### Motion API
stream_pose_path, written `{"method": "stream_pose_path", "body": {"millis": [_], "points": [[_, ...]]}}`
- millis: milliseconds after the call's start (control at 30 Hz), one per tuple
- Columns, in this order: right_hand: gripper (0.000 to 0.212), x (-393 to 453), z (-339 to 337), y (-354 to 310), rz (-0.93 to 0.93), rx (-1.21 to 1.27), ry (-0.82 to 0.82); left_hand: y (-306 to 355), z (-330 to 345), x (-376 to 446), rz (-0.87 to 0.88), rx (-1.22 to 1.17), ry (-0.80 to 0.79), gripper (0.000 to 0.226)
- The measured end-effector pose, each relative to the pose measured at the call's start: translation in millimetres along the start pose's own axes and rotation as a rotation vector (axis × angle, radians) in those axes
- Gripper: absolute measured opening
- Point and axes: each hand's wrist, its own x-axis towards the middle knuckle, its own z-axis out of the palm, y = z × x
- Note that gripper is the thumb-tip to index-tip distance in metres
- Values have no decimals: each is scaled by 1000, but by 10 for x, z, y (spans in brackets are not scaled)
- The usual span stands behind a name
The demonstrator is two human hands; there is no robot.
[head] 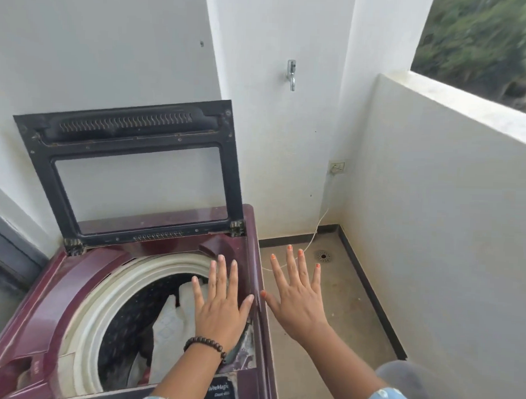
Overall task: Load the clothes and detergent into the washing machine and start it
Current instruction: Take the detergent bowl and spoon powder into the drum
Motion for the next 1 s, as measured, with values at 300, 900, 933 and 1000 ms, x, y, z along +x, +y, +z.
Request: {"method": "stream_pose_path", "body": {"millis": [300,900,933,1000], "points": [[72,-276,-232,901,156,-22,9,945,-96,154,131,-60,-26,74],[71,-1272,-935,2938,597,-170,61,3357,-248,297,576,-153,-123,73],[71,-1347,-1019,3039,631,-191,77,3500,-282,286,612,-160,-116,72],[72,-1498,-1177,3206,684,-234,118,3772,-371,269,672,-178,-108,72]]}}
